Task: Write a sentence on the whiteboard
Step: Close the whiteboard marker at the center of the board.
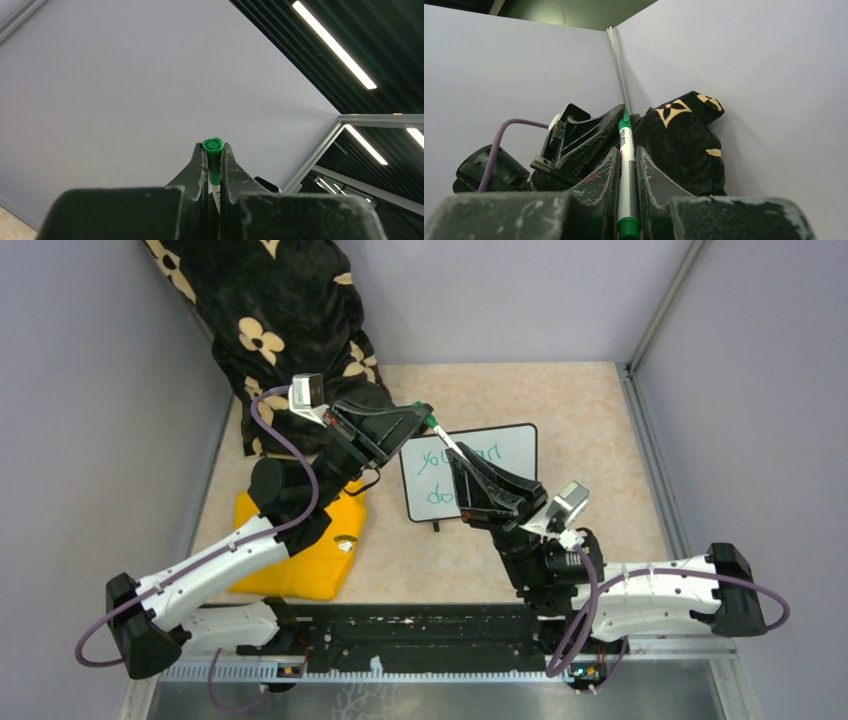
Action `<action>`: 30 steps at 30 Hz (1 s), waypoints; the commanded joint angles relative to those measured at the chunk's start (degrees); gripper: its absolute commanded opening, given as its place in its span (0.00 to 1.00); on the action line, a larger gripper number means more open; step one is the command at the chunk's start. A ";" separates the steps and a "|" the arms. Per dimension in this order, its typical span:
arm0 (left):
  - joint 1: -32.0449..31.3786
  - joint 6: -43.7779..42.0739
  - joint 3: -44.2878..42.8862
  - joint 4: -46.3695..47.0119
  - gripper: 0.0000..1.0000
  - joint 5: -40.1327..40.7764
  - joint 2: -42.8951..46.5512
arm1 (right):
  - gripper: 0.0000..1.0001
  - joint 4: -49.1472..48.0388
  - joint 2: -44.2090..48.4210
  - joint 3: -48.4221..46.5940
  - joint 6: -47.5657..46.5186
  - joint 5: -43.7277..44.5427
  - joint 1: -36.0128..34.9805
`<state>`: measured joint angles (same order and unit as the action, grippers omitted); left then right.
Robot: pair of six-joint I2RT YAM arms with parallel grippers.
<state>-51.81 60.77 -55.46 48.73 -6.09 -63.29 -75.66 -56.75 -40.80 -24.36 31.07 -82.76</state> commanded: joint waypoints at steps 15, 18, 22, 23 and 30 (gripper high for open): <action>-10.72 -3.80 1.06 -5.21 0.00 -7.34 -6.37 | 0.00 -2.21 -4.23 -4.06 -2.09 1.71 1.15; -11.23 -3.99 1.18 -5.37 0.00 -7.34 -6.57 | 0.00 -2.06 -4.18 -4.12 -2.28 1.68 1.17; -11.27 -6.35 2.67 -5.71 0.00 -3.88 -3.74 | 0.00 -1.10 -2.93 -3.53 -2.20 1.61 1.18; -11.22 -7.28 3.05 -6.08 0.05 -2.26 -2.67 | 0.00 -0.79 -2.61 -3.36 -2.07 1.62 1.15; -11.17 -10.38 5.45 -5.60 0.39 5.61 2.21 | 0.00 0.62 -1.79 -3.03 -1.39 1.30 1.17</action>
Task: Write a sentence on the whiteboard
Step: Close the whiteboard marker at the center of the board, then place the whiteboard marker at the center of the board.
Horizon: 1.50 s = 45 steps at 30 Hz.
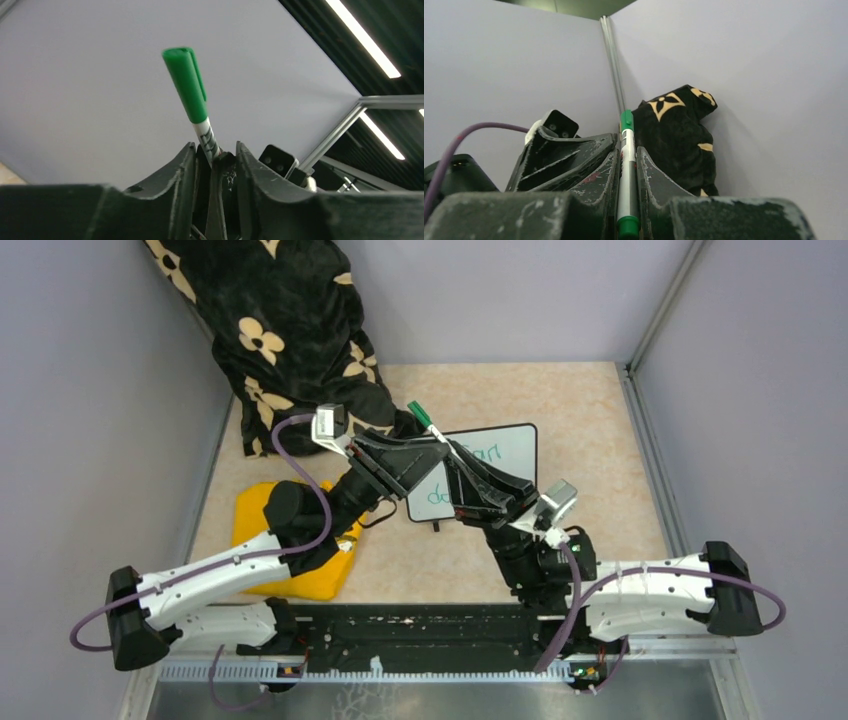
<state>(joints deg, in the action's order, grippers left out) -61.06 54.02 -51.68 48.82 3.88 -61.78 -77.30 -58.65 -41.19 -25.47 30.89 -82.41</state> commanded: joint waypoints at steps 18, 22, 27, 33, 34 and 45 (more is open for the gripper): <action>4.16 -2.94 1.66 -3.84 0.64 -3.14 5.13 | 0.00 6.54 2.70 -1.57 3.24 -1.12 0.82; 6.19 0.33 2.01 -1.36 0.63 -6.92 4.13 | 0.00 6.62 2.81 -1.44 3.33 -0.93 0.82; 6.83 1.69 1.82 0.41 0.59 -9.16 2.96 | 0.00 6.81 2.82 -1.36 3.37 -0.86 0.80; 6.83 2.49 1.69 1.38 0.55 -10.50 1.72 | 0.00 6.89 2.81 -1.35 3.24 -0.64 0.85; 6.83 2.49 1.71 1.49 0.54 -10.55 1.60 | 0.00 6.90 2.88 -1.27 3.26 -0.62 0.83; 6.83 2.50 2.63 1.75 0.32 -10.35 1.76 | 0.00 6.81 2.93 -0.91 3.07 -0.46 0.85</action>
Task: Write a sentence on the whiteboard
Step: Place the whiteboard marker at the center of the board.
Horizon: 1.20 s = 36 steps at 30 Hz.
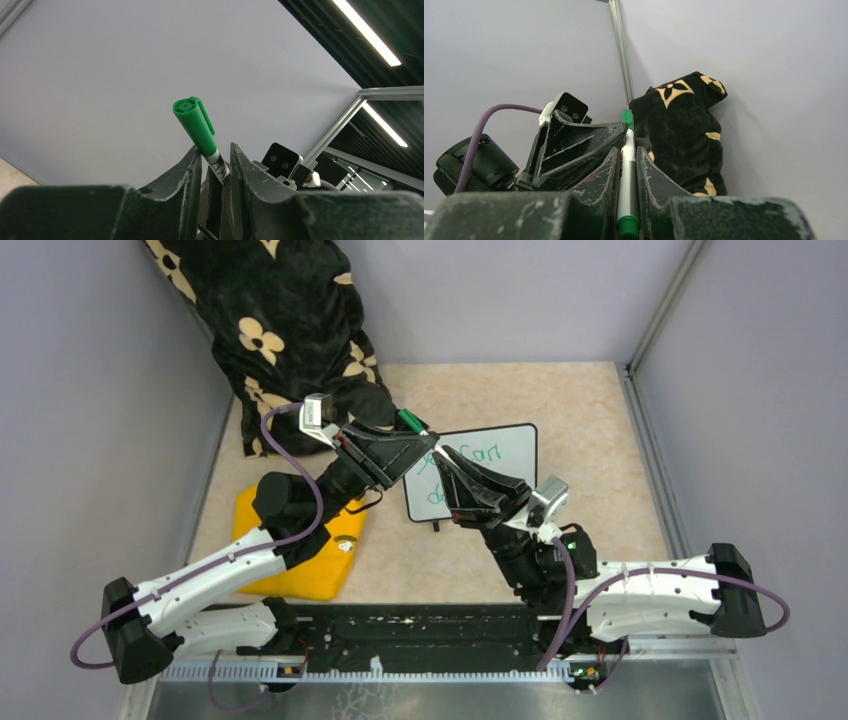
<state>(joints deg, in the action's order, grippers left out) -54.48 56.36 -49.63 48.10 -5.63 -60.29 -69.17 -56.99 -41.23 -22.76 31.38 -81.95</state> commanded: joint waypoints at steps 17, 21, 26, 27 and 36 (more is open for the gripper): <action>0.42 -0.16 3.52 2.36 0.00 0.38 1.60 | 0.33 3.35 2.71 -0.53 3.28 -0.38 0.37; 0.47 -1.66 3.82 -0.35 0.00 1.53 2.89 | 0.46 8.67 3.83 -1.21 4.09 -1.48 0.35; 1.02 -3.25 5.34 -2.54 0.00 3.33 5.29 | 0.54 14.10 6.61 -0.69 5.34 -2.19 0.34; 1.11 -3.77 5.47 -3.17 0.00 3.58 5.75 | 0.54 15.38 7.27 -0.76 5.55 -2.02 0.37; 1.22 -15.93 3.96 -17.46 0.00 5.10 11.06 | 0.56 43.19 16.37 -4.59 13.49 -3.56 0.39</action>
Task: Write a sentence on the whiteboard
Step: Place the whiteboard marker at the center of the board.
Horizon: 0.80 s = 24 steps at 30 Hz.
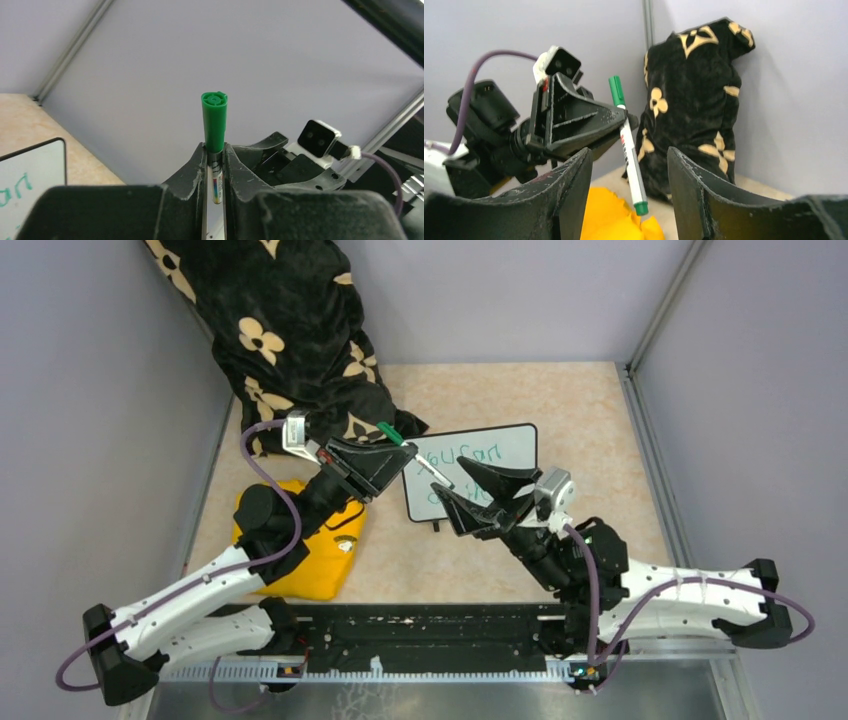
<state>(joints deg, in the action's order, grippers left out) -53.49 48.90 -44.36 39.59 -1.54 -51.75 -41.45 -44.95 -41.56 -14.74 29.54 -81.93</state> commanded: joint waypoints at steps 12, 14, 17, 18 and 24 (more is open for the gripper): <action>0.23 -23.49 -0.24 -29.44 0.00 -22.25 10.17 | 0.56 46.49 2.34 -11.54 20.15 -5.05 0.36; 0.23 -24.80 -1.37 -31.59 0.00 -25.39 10.85 | 0.58 47.31 1.13 -11.81 21.69 -7.19 0.36; 0.23 -26.35 -2.41 -34.58 0.00 -27.02 11.75 | 0.59 46.77 0.96 -10.68 23.23 -11.49 0.33; 0.23 -26.88 -2.60 -35.39 0.00 -27.11 11.91 | 0.59 46.61 1.00 -10.38 23.53 -13.15 0.36; 0.23 -26.80 -2.01 -34.51 0.00 -29.02 11.31 | 0.55 45.79 0.55 -9.30 25.18 -17.20 0.34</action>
<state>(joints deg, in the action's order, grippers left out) -53.47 23.40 -45.25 5.32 -26.87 -40.40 6.35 -44.95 -50.98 7.88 16.25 -81.93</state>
